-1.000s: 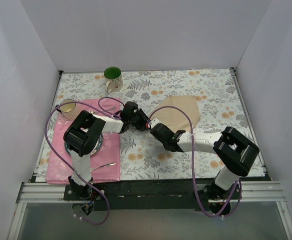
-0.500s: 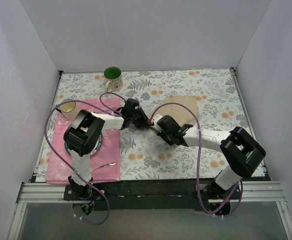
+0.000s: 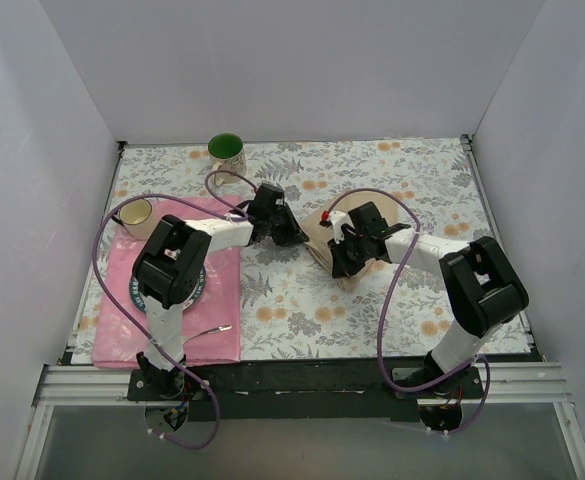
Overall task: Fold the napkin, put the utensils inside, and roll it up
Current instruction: Roll the napkin with the utensil
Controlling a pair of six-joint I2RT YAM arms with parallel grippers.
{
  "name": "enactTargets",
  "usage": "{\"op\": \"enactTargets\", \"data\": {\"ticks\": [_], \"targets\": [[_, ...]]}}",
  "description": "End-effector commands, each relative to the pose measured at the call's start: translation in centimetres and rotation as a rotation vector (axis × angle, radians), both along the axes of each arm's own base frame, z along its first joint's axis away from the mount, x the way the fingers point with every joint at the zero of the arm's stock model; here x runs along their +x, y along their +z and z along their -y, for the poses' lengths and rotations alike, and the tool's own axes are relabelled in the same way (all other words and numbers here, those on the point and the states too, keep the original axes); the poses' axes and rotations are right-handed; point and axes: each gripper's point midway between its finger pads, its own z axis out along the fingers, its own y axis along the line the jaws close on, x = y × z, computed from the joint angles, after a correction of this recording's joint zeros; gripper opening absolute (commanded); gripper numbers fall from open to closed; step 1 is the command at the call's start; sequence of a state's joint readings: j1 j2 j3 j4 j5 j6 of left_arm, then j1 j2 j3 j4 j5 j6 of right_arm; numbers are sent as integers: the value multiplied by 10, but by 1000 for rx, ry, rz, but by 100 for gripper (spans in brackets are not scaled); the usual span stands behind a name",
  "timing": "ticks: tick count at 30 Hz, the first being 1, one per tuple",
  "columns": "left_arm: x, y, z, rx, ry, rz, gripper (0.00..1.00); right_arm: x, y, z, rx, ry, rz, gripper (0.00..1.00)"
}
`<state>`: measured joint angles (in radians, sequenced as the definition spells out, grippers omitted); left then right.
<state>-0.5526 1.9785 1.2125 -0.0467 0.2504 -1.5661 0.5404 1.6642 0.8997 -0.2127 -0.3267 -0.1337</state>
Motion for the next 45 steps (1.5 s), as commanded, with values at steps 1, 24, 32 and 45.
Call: {"op": "enactTargets", "data": {"ticks": [1,24,32,45], "targets": [[9,-1,-3,23,4,13,4,-23,-14,3,18,1,-160,1],[-32,58,-16,-11,-129,121,61,19,59,17,-13,-179,57,54],[-57,71,-7,-133,-199,87,55,47,34,39,-62,-291,110,22],[-57,64,-21,-207,-85,29,53,58,22,70,-239,-351,176,37]]}}
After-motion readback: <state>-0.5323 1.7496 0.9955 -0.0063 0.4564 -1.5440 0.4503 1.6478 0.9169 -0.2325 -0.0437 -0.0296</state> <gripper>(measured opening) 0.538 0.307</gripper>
